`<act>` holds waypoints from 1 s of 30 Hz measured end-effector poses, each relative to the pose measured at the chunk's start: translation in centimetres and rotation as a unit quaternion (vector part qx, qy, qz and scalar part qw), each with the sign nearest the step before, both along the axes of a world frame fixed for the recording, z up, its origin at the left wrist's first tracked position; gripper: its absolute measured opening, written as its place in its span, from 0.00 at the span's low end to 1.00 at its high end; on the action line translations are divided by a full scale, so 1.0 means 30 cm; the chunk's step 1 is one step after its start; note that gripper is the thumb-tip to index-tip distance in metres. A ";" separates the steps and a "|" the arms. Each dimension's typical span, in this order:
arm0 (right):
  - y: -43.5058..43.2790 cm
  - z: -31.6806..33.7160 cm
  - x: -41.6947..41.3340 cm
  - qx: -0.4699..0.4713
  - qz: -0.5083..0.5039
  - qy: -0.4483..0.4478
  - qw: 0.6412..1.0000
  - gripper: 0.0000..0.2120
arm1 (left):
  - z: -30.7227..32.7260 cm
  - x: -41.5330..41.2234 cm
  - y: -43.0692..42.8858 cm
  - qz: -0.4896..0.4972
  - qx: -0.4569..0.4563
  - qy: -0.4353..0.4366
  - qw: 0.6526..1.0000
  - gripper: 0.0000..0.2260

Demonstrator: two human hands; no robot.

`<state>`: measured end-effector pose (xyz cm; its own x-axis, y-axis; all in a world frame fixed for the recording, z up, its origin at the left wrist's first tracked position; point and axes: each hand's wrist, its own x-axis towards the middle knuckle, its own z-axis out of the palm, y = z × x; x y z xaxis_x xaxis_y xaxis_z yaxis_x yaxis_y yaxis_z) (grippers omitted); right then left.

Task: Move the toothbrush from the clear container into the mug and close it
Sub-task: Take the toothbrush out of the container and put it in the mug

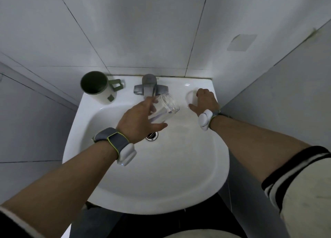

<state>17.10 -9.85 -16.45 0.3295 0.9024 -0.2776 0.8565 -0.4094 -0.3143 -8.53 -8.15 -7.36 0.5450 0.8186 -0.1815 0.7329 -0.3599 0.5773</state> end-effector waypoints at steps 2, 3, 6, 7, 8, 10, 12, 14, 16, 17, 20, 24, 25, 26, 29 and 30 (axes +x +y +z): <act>-0.010 0.028 -0.010 0.022 -0.010 0.009 1.000 0.28 | 0.006 -0.015 0.002 0.000 -0.001 -0.004 1.000 0.33; -0.013 0.050 -0.019 0.049 -0.022 0.025 0.998 0.26 | 0.009 -0.021 0.004 0.000 0.000 -0.004 1.000 0.33; -0.015 0.169 -0.071 0.153 -0.031 0.101 0.983 0.15 | 0.023 -0.037 0.007 -0.006 0.001 0.003 1.000 0.33; -0.017 0.221 -0.096 0.178 -0.016 0.128 0.976 0.12 | 0.028 -0.041 0.006 -0.009 0.002 0.005 1.000 0.33; -0.020 0.273 -0.124 0.194 0.004 0.152 0.969 0.10 | 0.033 -0.045 0.006 -0.011 0.005 0.007 1.000 0.33; -0.030 0.371 -0.175 0.196 0.041 0.187 0.962 0.06 | 0.048 -0.056 0.009 -0.020 0.015 0.012 1.000 0.33; -0.043 0.452 -0.219 0.163 0.083 0.194 0.964 0.06 | 0.071 -0.073 0.011 -0.026 0.030 0.010 0.999 0.33; -0.046 0.506 -0.254 0.117 0.127 0.180 0.968 0.07 | 0.095 -0.086 0.016 -0.038 0.045 0.004 0.998 0.33; -0.037 0.532 -0.282 0.087 0.158 0.160 0.970 0.08 | 0.108 -0.090 0.020 -0.051 0.061 0.000 0.997 0.32; -0.034 0.547 -0.309 0.076 0.168 0.143 0.972 0.09 | 0.123 -0.101 0.020 -0.060 0.077 0.002 0.995 0.33; -0.004 0.560 -0.362 0.036 0.158 0.106 0.981 0.11 | 0.140 -0.115 0.029 -0.069 0.116 0.011 0.991 0.33; 0.030 0.571 -0.395 -0.017 0.142 0.065 0.988 0.10 | 0.155 -0.135 0.039 -0.065 0.137 0.001 0.988 0.33; 0.033 0.572 -0.402 -0.026 0.146 0.054 0.987 0.11 | 0.156 -0.141 0.041 -0.064 0.142 -0.001 0.988 0.33; 0.039 0.578 -0.416 -0.033 0.149 0.039 0.987 0.10 | 0.158 -0.152 0.045 -0.061 0.146 -0.002 0.987 0.33; 0.037 0.577 -0.430 -0.029 0.150 0.015 0.988 0.09 | 0.153 -0.159 0.044 -0.059 0.136 0.000 0.989 0.33; 0.034 0.584 -0.434 -0.021 0.149 0.014 0.989 0.09 | 0.152 -0.163 0.043 -0.056 0.129 -0.004 0.990 0.33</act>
<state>4.08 -8.84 1.08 0.0435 0.9458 -0.3219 0.9323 -0.1542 -0.3270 -13.43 -6.84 -2.80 0.6354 0.7715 0.0307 0.6754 -0.5747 0.4621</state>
